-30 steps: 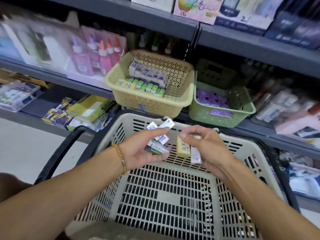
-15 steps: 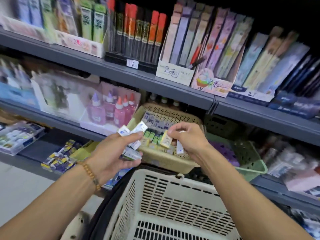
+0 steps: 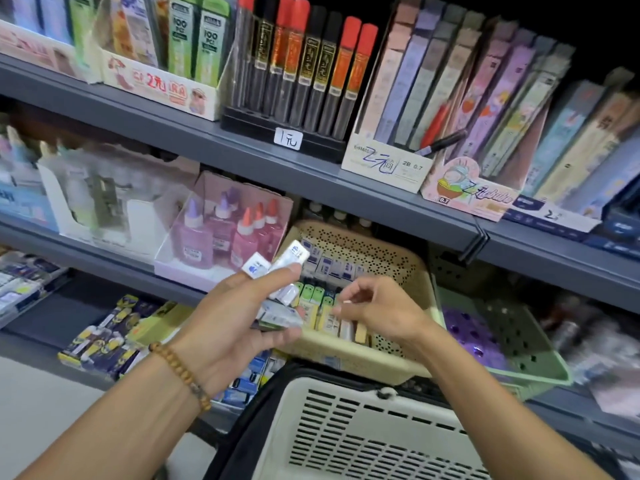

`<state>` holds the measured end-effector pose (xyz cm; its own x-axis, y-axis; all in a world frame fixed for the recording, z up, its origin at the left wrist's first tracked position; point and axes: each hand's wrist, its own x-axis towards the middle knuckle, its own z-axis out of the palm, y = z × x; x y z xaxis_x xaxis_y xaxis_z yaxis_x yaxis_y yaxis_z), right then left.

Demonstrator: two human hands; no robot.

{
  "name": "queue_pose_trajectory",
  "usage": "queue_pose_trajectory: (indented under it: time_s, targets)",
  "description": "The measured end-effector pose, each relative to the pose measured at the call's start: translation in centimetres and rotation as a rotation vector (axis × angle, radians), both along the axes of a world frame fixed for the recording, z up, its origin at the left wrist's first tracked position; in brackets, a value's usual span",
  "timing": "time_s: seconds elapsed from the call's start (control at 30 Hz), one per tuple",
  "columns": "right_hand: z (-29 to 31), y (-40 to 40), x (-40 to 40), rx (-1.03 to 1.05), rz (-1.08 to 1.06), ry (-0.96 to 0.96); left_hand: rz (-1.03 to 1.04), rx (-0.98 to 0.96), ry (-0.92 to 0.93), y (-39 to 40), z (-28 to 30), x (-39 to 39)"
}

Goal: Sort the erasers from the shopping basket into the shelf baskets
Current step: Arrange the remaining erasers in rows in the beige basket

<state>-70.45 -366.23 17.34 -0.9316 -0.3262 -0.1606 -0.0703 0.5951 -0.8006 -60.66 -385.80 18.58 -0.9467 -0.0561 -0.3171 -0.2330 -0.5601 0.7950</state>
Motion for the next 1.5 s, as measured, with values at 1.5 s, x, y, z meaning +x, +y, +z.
queue_pose_trajectory:
  time_s: [1.5]
  targets:
    - [-0.2, 1.8, -3.7, -0.453, -0.288, -0.181, 0.033, -0.042, 0.022, -0.8, 0.6, -1.1]
